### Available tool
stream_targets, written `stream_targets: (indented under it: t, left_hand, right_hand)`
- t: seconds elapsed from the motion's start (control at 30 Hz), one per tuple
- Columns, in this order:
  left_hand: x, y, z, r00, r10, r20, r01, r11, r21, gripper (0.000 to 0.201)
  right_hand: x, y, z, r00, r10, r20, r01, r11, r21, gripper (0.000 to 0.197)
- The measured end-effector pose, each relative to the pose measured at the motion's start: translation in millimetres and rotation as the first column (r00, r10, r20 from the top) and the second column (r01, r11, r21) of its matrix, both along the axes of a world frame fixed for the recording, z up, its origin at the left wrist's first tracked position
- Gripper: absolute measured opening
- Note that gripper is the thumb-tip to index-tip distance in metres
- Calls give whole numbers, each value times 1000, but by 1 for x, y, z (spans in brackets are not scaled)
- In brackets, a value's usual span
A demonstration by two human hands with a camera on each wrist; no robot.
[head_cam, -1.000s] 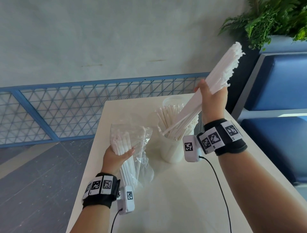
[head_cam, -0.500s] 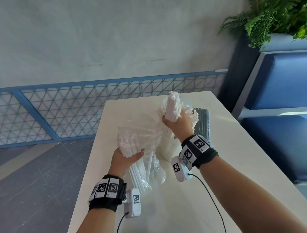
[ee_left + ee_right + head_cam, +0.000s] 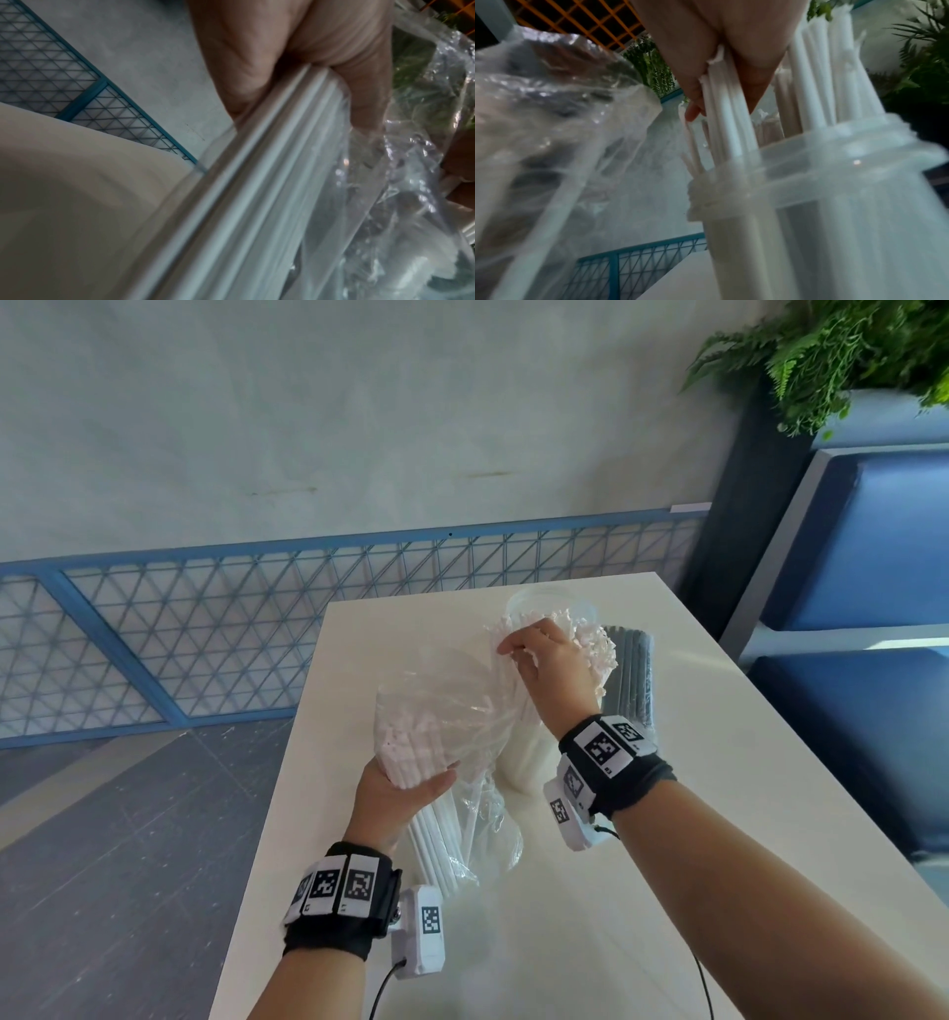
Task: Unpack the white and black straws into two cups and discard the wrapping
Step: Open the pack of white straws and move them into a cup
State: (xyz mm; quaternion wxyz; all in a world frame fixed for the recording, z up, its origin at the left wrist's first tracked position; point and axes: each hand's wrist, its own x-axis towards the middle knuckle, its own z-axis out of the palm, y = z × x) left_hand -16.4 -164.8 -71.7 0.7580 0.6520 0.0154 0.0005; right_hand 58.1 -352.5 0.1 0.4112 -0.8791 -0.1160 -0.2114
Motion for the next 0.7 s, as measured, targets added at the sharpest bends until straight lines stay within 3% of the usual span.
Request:
stream_targets:
  t: [0.17, 0.2, 0.23, 0.3, 0.37, 0.43, 0.53, 0.7]
  left_hand:
    - [-1, -5, 3, 1000, -9, 9, 9, 1000, -2, 33]
    - [-1, -7, 4, 1000, -12, 8, 12, 1000, -3, 31]
    - [-2, -8, 4, 1000, -17, 11, 17, 1000, -2, 29]
    - [-3, -9, 5, 1000, -23, 12, 23, 1000, 2, 27]
    - [-4, -11, 7, 999, -38, 10, 38, 999, 26, 24]
    - [-5, -12, 8, 998, -67, 7, 67, 996, 57, 23]
    - [-5, -13, 4, 997, -73, -10, 74, 993, 97, 32]
    - [-3, -16, 0, 999, 15, -29, -11, 989, 148, 43]
  right_hand:
    - [-2, -2, 1, 992, -9, -122, -20, 972, -232, 27]
    - [-4, -4, 2, 995, -44, -87, 15, 951, -310, 32]
    - [-8, -5, 2, 997, -73, 28, 78, 932, -353, 37]
    - [-23, -5, 6, 947, -58, 315, 142, 958, -250, 34]
    - [-43, -2, 5, 908, 24, 418, 22, 994, -103, 21]
    - [-63, 4, 0, 940, 129, 316, -117, 992, -55, 16]
    - [-74, 2, -10, 982, 190, -10, -191, 981, -45, 18]
    - [-78, -3, -2, 932, 248, -263, -299, 937, -178, 44]
